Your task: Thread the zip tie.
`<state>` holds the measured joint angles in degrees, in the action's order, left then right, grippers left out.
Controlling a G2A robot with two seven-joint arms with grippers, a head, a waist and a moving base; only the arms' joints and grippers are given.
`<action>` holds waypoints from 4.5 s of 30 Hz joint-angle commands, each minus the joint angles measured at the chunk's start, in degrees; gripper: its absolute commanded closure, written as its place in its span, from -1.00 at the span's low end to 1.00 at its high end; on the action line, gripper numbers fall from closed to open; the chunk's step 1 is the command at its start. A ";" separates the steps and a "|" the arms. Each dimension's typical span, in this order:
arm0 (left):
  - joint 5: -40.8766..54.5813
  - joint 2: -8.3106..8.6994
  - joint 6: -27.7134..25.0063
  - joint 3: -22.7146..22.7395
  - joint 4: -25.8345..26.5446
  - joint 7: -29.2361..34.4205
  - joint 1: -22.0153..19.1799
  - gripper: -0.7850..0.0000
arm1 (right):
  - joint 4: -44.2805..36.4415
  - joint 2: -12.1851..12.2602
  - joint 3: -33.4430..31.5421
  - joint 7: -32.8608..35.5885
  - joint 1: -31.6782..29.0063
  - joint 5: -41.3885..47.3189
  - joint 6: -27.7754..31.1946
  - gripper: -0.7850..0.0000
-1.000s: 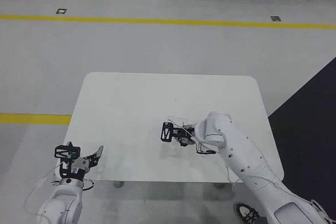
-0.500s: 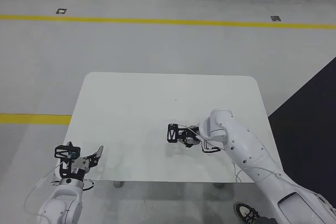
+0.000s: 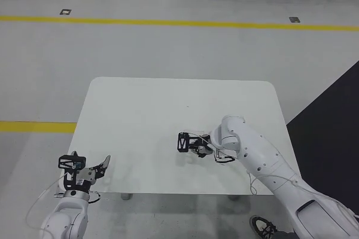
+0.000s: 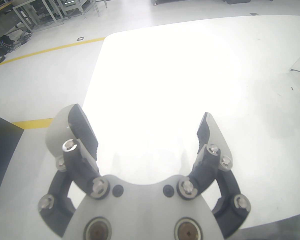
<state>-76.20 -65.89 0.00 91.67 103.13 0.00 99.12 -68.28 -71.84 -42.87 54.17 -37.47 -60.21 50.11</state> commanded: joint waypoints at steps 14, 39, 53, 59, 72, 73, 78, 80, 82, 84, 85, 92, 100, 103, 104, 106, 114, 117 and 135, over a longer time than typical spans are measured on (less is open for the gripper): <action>0.00 0.00 0.00 0.00 0.00 0.00 0.00 -1.00 | 2.27 0.09 3.06 0.11 2.31 2.97 -0.11 0.80; 0.00 0.00 0.00 0.00 0.00 0.00 0.00 -1.00 | -14.16 5.40 -2.01 2.10 -1.64 6.07 -2.10 -0.80; 0.00 0.00 0.00 0.00 0.00 0.00 0.00 -1.00 | -1.24 7.96 2.91 -4.38 7.22 23.45 4.41 -1.00; 0.00 0.00 0.00 0.00 0.00 0.00 0.00 -1.00 | 7.19 8.64 23.73 -7.37 20.69 35.14 7.40 -0.32; 0.00 0.00 0.00 0.00 0.00 0.00 0.00 -1.00 | 9.67 7.80 28.20 -4.73 23.66 39.58 4.59 -1.00; 0.00 0.00 0.00 0.00 0.00 0.00 0.00 -1.00 | 9.77 7.54 28.41 -3.86 23.97 40.06 3.86 -1.00; 0.00 0.00 0.00 0.00 0.00 0.00 0.00 -1.00 | 10.33 6.34 30.36 -2.26 25.13 41.26 2.26 -0.51; 0.00 0.00 0.00 0.00 0.00 0.00 0.00 -1.00 | 10.99 5.87 31.41 -2.37 25.57 42.19 2.37 -0.02; 0.00 0.00 0.00 0.00 0.00 0.00 0.00 -1.00 | 12.41 5.47 32.79 -2.32 26.11 43.09 2.32 0.28; 0.00 0.00 0.00 0.00 0.00 0.00 0.00 -1.00 | 13.12 5.01 33.13 -2.30 26.22 43.51 2.30 0.36; 0.00 0.00 0.00 0.00 0.00 0.00 0.00 -1.00 | 13.45 4.78 33.13 -2.16 26.21 43.23 2.17 0.41; 0.00 0.00 0.00 0.00 0.00 0.00 0.00 -1.00 | 15.84 3.00 33.13 -0.88 26.35 41.82 0.89 0.51; 0.00 0.00 0.00 0.00 0.00 0.00 0.00 -1.00 | 19.37 0.53 33.13 0.01 25.82 39.91 0.00 0.52; 0.00 0.00 0.00 0.00 0.00 0.00 0.00 -1.00 | 20.77 -0.53 33.13 -0.16 25.62 39.08 0.16 0.52; 0.00 0.00 0.00 0.00 0.00 0.00 0.00 -1.00 | 21.27 -0.91 33.13 0.00 25.47 38.66 0.00 0.53; 0.00 0.00 0.00 0.00 0.00 0.00 0.00 -1.00 | 22.24 -1.68 33.13 -0.22 25.46 38.58 0.23 0.52; 0.00 0.00 0.00 0.00 0.00 0.00 0.00 -1.00 | 26.03 -4.61 33.13 -0.62 25.15 37.00 0.63 0.51; 0.00 0.00 0.00 0.00 0.00 0.00 0.00 -1.00 | 27.13 -5.71 33.13 -0.59 24.99 36.04 0.60 0.51; 0.00 0.00 0.00 0.00 0.00 0.00 0.00 -1.00 | 34.81 -12.07 33.13 -1.72 24.51 30.26 1.73 0.55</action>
<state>-76.20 -65.89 0.00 91.67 103.13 0.00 99.12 -33.85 -83.65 -9.74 52.56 -13.03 -29.73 51.73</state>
